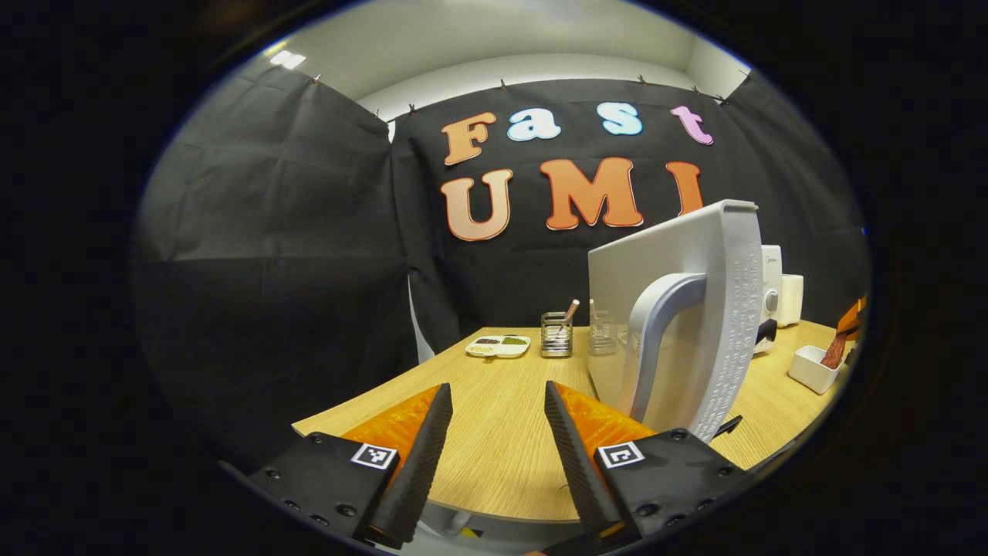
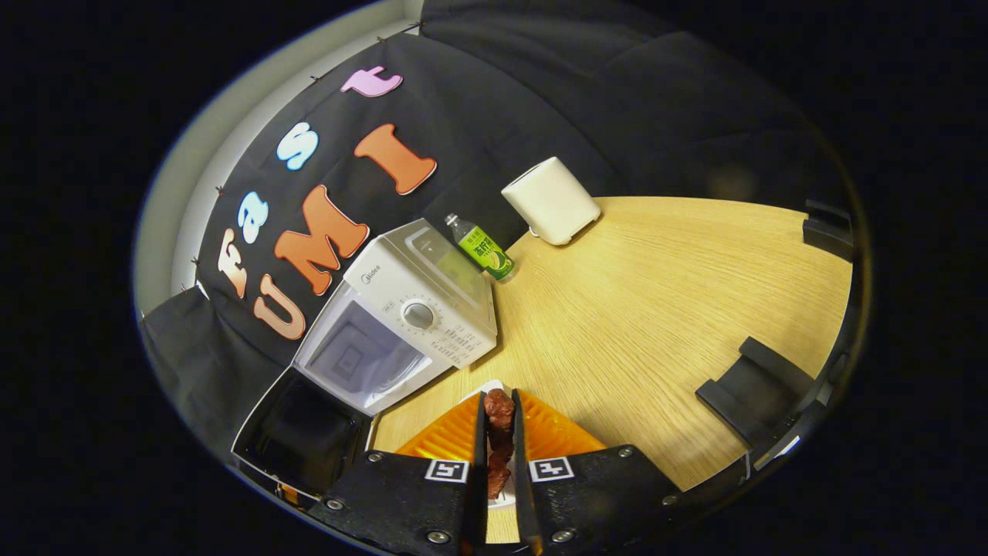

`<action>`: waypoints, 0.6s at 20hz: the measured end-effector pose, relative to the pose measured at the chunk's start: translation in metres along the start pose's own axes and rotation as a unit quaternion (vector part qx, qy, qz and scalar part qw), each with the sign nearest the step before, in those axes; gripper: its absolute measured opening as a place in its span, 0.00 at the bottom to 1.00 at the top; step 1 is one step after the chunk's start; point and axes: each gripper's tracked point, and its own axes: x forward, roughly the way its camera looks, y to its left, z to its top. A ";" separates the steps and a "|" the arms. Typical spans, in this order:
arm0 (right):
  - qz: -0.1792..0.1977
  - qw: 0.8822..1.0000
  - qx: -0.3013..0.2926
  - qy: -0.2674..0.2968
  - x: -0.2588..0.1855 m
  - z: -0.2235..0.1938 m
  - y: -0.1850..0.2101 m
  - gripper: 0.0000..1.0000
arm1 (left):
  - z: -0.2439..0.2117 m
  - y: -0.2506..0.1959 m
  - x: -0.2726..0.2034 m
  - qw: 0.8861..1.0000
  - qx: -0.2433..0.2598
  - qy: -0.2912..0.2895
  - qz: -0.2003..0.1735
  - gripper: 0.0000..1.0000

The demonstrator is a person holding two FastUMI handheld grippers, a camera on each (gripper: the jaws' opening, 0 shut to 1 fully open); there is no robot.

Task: Open the microwave oven with the left hand, put the food in, and close the microwave oven.

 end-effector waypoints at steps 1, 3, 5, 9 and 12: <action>0.000 1.000 -0.022 -0.005 -0.001 0.001 0.005 0.14 | 0.001 0.001 -0.001 1.000 0.003 -0.002 0.001 0.77; -0.004 0.997 -0.072 -0.022 -0.001 0.007 0.014 0.14 | 0.003 0.002 -0.002 1.000 0.009 -0.003 0.002 0.80; -0.014 0.991 -0.128 -0.040 -0.002 0.015 0.021 0.14 | 0.004 0.004 -0.003 1.000 0.013 -0.005 0.004 0.80; -0.019 0.980 -0.187 -0.061 -0.008 0.029 0.040 0.14 | 0.007 0.008 -0.001 1.000 0.021 -0.005 0.008 0.77; -0.009 0.977 -0.203 -0.068 -0.007 0.034 0.059 0.14 | 0.015 0.011 0.002 1.000 0.026 -0.009 0.010 0.80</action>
